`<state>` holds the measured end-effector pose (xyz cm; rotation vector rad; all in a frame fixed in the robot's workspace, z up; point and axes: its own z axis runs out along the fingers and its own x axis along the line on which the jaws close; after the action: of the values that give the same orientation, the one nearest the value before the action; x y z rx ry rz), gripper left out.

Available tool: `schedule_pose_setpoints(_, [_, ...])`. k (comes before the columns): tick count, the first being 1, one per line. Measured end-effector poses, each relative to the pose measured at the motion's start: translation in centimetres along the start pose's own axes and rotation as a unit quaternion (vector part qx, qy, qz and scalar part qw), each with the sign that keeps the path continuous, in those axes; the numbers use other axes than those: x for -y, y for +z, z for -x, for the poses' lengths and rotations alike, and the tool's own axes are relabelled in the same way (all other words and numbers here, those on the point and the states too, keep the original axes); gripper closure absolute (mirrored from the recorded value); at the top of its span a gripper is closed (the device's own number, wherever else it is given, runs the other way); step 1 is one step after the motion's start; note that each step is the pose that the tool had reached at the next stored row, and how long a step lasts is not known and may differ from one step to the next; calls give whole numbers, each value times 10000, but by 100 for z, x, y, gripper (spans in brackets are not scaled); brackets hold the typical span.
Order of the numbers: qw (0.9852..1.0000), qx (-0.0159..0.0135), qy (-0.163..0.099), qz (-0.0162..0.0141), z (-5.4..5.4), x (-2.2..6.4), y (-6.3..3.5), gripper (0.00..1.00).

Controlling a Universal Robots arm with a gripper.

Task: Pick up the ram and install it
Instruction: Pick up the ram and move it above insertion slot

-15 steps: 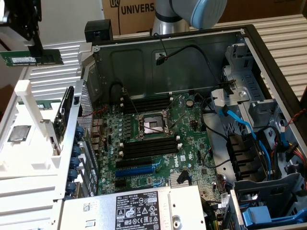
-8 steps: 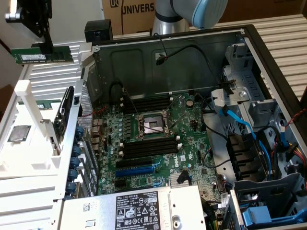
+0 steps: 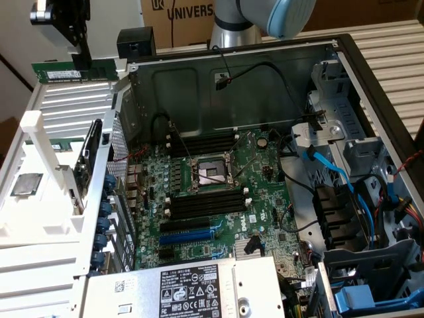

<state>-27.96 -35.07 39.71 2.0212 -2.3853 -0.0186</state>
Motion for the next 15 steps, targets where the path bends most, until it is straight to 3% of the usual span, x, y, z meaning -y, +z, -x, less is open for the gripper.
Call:
schedule_pose_setpoints(10, [10000,-4,0,-1,53,322,-31,88])
schedule_pose_setpoints(15, [10000,-4,0,-1,87,525,-50,88])
